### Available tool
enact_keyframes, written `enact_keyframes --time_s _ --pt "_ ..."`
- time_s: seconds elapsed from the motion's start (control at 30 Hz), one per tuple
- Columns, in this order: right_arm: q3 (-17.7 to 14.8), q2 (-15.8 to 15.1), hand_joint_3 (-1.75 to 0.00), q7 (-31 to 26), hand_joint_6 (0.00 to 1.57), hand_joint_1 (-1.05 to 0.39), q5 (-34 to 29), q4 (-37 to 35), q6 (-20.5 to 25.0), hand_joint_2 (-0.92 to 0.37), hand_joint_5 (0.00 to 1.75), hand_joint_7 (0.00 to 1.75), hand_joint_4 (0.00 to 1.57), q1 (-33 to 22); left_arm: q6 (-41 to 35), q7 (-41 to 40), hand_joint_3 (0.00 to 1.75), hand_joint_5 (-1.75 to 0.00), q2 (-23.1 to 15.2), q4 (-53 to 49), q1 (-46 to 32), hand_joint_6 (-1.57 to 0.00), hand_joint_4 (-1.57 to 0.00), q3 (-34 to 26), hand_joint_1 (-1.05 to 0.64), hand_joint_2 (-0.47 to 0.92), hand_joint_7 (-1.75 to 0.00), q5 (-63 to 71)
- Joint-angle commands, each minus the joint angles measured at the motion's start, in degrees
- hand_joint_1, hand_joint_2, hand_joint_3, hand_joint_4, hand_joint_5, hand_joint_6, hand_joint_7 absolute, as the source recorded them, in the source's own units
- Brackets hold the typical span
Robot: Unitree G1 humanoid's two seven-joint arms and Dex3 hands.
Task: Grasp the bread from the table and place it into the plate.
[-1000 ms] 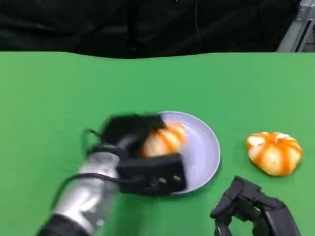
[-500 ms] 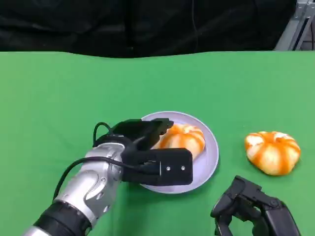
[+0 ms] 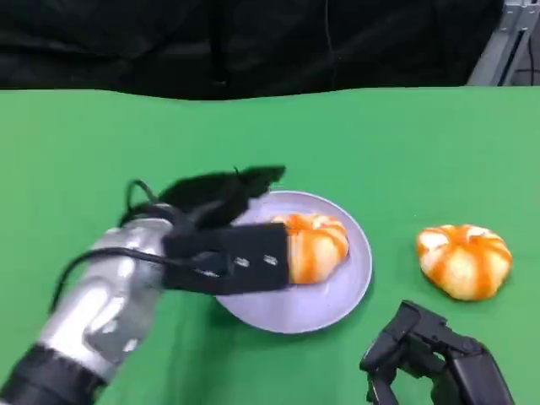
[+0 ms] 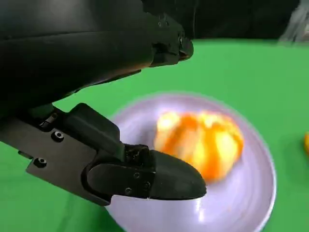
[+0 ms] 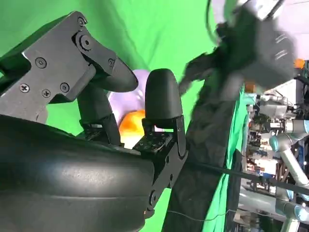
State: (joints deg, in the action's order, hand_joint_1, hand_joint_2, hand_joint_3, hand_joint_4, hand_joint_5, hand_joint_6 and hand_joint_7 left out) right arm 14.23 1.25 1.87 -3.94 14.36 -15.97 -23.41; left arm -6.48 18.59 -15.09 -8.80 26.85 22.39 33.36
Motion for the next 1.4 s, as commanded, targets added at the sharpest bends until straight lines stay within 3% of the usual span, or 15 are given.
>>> enact_keyframes --time_s 0.03,0.07,0.13,0.2,0.3,0.4,0.47,0.5,0.7,0.97,1.13,1.4 --pt "-0.26 -0.07 -1.28 -0.1 0.68 -0.12 0.49 0.32 -0.06 -0.39 1.69 1.46 0.65 -0.46 6.17 -4.18 0.29 -0.51 -1.0 6.67 -9.61 -0.38 -0.33 -8.77 -0.65 0.92 -0.16 -9.19" --pt "-0.22 -0.06 -1.28 0.0 0.67 -0.12 0.68 0.52 0.19 -0.39 1.7 1.45 0.64 -0.6 8.29 -5.24 0.26 -0.72 -0.44 7.59 -12.05 -0.47 -0.32 -10.89 -0.56 0.92 -0.2 -12.06" --pt "-0.14 -0.06 -1.27 0.08 0.67 -0.12 0.76 0.78 0.38 -0.4 1.7 1.45 0.64 -0.8 10.66 -6.2 0.24 -0.9 0.37 8.88 -15.26 -0.55 -0.34 -13.43 -0.47 0.92 -0.24 -15.94" --pt "-0.15 -0.05 -1.27 0.07 0.67 -0.13 0.76 0.91 0.38 -0.4 1.7 1.45 0.64 -0.92 13.5 -7.1 0.23 -0.98 1.24 9.71 -18.17 -0.62 -0.38 -15.43 -0.42 0.92 -0.28 -19.3" --pt "-0.2 -0.08 -1.27 0.1 0.67 -0.13 0.76 1.21 0.44 -0.39 1.7 1.45 0.64 -1.11 21.47 -8.76 0.2 -1.13 3.81 10.4 -24.23 -0.79 -0.58 -19.73 -0.28 0.92 -0.46 -26.93" --pt "-0.33 -0.19 -1.27 0.28 0.67 -0.13 0.94 1.36 0.34 -0.39 1.7 1.45 0.64 -1.29 27.27 -8.99 0.28 -1.22 4.8 10.46 -27.99 -0.76 -0.68 -21.44 -0.21 0.88 -0.82 -30.17" --pt "-0.45 -0.31 -1.26 0.45 0.67 -0.14 1.14 1.55 0.33 -0.38 1.7 1.44 0.64 -1.46 29.73 -8.82 0.85 -1.36 5.3 11.26 -30.93 -0.74 -0.72 -22.34 -0.2 0.61 -1.07 -32.09" --pt "-0.5 -0.37 -1.26 0.48 0.68 -0.15 1.15 1.85 0.42 -0.38 1.7 1.44 0.65 -1.65 30.52 -8.39 1.04 -1.39 5.26 12.04 -32.81 -0.74 -0.73 -22.85 -0.19 0.51 -1.14 -33.45" --pt "-1.19 -0.4 -1.28 0.29 0.67 -0.13 0.58 1.11 1.37 -0.39 1.71 1.47 0.63 -0.11 32.91 -6.88 1.41 -1.58 5.21 10.21 -36.69 -0.77 -0.79 -24.05 -0.09 0.37 -1.39 -37.12" --pt "-1.92 -0.43 -1.37 0.68 0.65 -0.07 1.15 -0.63 0.68 -0.34 1.74 1.52 0.63 1.02 36.71 -7.01 1.52 -1.73 5.87 6.02 -37.91 -0.81 -0.85 -23.97 -0.07 0.31 -1.57 -36.8" --pt "-2.73 -1.06 -1.39 0.85 0.66 -0.06 0.92 -0.34 -0.34 -0.32 1.74 1.53 0.65 1.02 37.65 -7.94 1.54 -1.75 7.02 5.87 -38.45 -0.81 -0.86 -24.25 -0.05 0.32 -1.58 -36.14" --pt "-2.92 -1.79 -1.41 1.47 0.65 -0.04 1.31 2.84 1.78 -0.31 1.73 1.53 0.65 -0.07 34.39 -6.54 1.55 -1.74 7.64 7.68 -39.73 -0.82 -0.87 -23.37 -0.06 0.28 -1.58 -38.21"
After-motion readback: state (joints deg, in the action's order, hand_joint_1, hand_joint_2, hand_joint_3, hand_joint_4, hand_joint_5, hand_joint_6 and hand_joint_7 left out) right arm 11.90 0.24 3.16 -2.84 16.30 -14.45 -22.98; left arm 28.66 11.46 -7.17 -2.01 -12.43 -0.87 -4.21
